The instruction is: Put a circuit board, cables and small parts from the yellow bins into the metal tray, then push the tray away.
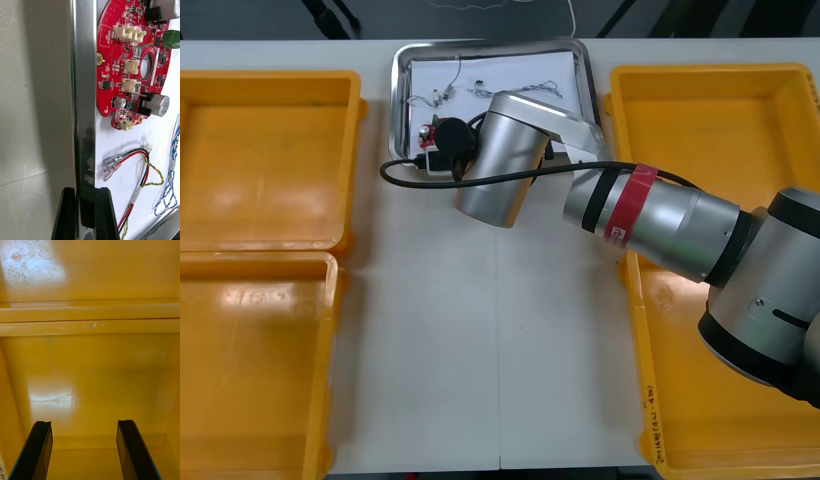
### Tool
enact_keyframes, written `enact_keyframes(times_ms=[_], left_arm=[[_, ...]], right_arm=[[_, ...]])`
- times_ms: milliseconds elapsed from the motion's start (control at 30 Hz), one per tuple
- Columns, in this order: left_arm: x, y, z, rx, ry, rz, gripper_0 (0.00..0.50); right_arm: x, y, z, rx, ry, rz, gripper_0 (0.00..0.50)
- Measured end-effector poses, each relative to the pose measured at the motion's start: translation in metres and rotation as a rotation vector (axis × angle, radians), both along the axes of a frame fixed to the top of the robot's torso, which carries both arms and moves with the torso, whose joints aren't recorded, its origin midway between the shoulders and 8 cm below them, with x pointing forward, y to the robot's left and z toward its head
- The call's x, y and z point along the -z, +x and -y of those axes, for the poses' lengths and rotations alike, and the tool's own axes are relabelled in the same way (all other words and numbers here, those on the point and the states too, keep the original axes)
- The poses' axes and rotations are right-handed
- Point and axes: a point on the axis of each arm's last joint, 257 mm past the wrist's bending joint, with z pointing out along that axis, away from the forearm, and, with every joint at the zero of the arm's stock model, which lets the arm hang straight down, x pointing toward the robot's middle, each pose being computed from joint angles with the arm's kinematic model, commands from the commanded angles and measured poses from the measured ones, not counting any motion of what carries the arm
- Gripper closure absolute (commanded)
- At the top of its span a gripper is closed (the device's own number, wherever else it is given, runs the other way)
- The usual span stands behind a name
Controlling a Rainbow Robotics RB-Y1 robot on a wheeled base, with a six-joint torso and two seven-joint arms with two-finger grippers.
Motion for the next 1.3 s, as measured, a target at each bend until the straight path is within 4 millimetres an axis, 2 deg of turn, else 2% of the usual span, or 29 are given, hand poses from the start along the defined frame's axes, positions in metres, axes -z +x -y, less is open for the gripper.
enact_keyframes(times_ms=[67,100,200,233,300,367,433,467,700,900,1100,1300], left_arm=[[0.000,0.000,0.000,0.000,0.000,0.000,0.000],[0.000,0.000,0.000,0.000,0.000,0.000,0.000],[0.000,0.000,0.000,0.000,0.000,0.000,0.000],[0.000,0.000,0.000,0.000,0.000,0.000,0.000],[0.000,0.000,0.000,0.000,0.000,0.000,0.000],[0.000,0.000,0.000,0.000,0.000,0.000,0.000],[0.000,0.000,0.000,0.000,0.000,0.000,0.000],[0.000,0.000,0.000,0.000,0.000,0.000,0.000],[0.000,0.000,0.000,0.000,0.000,0.000,0.000],[0.000,0.000,0.000,0.000,0.000,0.000,0.000],[0.000,0.000,0.000,0.000,0.000,0.000,0.000],[0.000,0.000,0.000,0.000,0.000,0.000,0.000]], right_arm=[[0.000,0.000,0.000,0.000,0.000,0.000,0.500],[0.000,0.000,0.000,0.000,0.000,0.000,0.419],[0.000,0.000,0.000,0.001,-0.001,0.000,0.262],[0.000,0.000,0.000,0.001,-0.001,-0.001,0.244],[0.000,0.000,0.000,0.001,-0.001,-0.001,0.137],[0.000,0.000,0.002,0.007,-0.006,-0.003,0.093],[0.000,-0.001,0.005,0.015,-0.013,-0.007,0.011],[0.001,-0.002,0.006,0.020,-0.017,-0.009,0.000],[-0.002,-0.011,0.008,0.038,-0.043,-0.023,0.000],[-0.011,-0.025,0.002,0.038,-0.045,-0.049,0.000],[-0.022,-0.044,-0.006,0.039,0.003,-0.116,0.000],[-0.038,-0.075,-0.015,0.009,0.020,-0.169,0.000]])
